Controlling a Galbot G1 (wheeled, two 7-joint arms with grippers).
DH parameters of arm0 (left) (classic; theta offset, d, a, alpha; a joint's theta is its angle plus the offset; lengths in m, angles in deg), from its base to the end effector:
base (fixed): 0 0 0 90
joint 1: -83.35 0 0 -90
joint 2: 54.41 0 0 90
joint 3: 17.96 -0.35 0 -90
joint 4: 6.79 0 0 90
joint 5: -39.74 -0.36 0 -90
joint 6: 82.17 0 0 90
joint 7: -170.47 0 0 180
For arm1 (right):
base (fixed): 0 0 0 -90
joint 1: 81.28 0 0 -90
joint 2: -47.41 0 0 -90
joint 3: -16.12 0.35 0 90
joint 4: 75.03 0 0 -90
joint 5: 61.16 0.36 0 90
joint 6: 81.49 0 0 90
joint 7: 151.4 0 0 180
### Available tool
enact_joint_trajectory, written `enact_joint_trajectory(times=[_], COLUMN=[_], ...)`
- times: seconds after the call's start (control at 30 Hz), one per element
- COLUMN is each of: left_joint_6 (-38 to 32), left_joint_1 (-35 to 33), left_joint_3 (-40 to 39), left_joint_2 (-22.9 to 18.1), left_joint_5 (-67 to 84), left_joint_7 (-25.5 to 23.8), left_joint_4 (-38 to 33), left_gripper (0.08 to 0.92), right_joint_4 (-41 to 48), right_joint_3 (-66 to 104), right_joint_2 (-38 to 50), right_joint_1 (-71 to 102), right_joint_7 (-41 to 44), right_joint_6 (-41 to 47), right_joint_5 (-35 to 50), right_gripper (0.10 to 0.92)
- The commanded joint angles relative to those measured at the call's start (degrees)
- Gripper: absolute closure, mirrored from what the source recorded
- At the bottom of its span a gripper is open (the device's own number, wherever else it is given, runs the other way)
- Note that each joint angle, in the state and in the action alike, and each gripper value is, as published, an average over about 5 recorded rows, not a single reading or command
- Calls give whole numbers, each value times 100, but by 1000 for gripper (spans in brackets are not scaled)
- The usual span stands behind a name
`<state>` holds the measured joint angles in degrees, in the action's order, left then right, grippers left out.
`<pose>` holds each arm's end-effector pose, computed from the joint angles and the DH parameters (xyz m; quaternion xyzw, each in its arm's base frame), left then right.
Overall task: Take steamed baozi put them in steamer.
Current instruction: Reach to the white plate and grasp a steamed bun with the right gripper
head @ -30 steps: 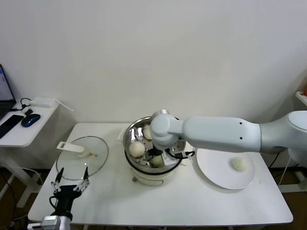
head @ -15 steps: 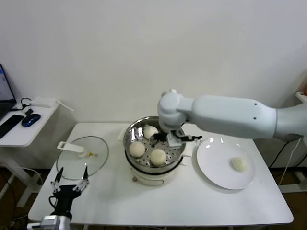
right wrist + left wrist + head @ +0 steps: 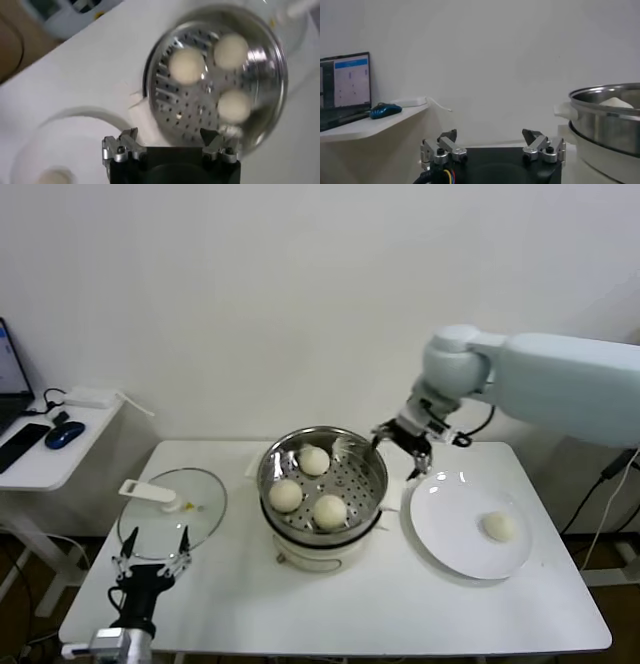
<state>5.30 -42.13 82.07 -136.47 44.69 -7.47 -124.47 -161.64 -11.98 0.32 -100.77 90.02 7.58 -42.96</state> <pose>0.1550 0.0802 -0.3234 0.0573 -0.9957 -0.0631 0.0367 0.5163 -0.0206 0.0032 0.6056 -0.3987 0.6551 0.2125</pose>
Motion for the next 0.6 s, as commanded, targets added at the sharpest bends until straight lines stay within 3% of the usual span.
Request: enact_joint_trajectory(times=[0.03, 0.3, 0.6], left_joint_6=[6, 11, 5], left_joint_1=[8, -31, -108], left_joint_3=[-35, -49, -35], left_joint_2=[2, 2, -27], left_joint_5=[-33, -85, -117], left_joint_7=[-8, -34, -48], left_joint_4=[-5, -43, -84], left_gripper=[177, 177, 177], right_joint_4=[500, 913, 1678], right_joint_3=[26, 1767, 3124], right_joint_2=[1834, 2460, 2162], right_joint_1=[544, 2846, 4449], right_joint_7=[-344, -260, -87], right_joint_6=[1389, 1414, 1024], right_joint_5=[625, -452, -1498], right_gripper=[203, 203, 203])
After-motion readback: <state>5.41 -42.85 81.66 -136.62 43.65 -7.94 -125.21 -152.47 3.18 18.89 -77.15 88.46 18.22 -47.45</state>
